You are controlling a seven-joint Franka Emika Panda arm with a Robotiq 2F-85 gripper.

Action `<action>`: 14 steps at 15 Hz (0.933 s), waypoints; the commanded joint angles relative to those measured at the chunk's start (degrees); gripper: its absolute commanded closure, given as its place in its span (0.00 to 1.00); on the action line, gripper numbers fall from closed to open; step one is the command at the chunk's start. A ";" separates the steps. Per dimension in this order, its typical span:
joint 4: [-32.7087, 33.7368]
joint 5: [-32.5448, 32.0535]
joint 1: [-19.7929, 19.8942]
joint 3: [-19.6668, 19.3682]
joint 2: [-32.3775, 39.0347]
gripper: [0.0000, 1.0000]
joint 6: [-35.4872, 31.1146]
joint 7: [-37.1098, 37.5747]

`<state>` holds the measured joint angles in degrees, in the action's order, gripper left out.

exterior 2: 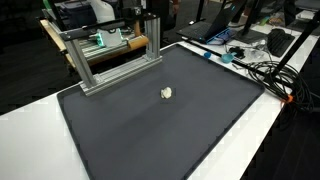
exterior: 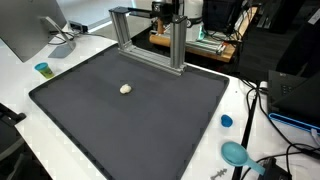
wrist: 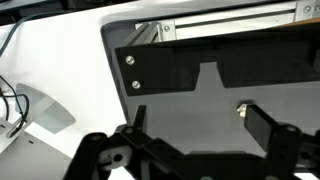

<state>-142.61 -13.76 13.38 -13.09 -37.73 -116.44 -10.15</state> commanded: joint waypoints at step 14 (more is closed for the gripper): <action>-8.53 12.16 -4.39 8.33 -19.17 0.00 15.67 12.46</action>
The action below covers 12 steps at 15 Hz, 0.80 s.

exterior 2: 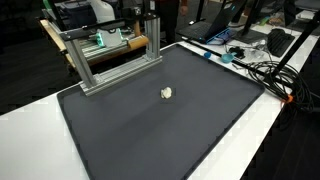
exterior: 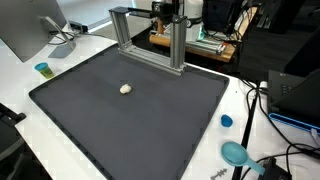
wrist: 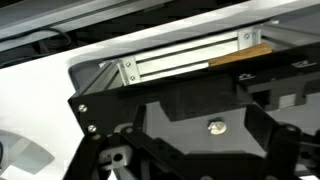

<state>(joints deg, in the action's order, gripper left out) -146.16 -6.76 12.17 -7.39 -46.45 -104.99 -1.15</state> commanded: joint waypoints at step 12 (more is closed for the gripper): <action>-7.15 7.17 -6.63 6.01 -12.83 0.00 1.95 4.79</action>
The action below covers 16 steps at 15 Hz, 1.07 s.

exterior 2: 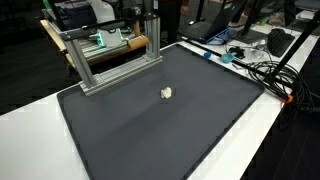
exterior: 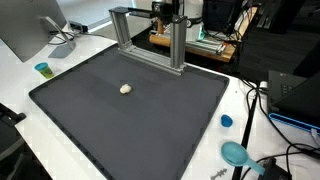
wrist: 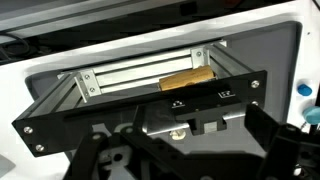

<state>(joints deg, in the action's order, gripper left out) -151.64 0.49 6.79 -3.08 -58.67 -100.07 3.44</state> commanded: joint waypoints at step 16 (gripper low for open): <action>-4.31 -1.15 -5.87 5.68 11.85 0.00 -20.33 -0.68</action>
<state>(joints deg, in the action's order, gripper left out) -154.09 1.26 0.20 1.63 -46.36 -116.22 1.95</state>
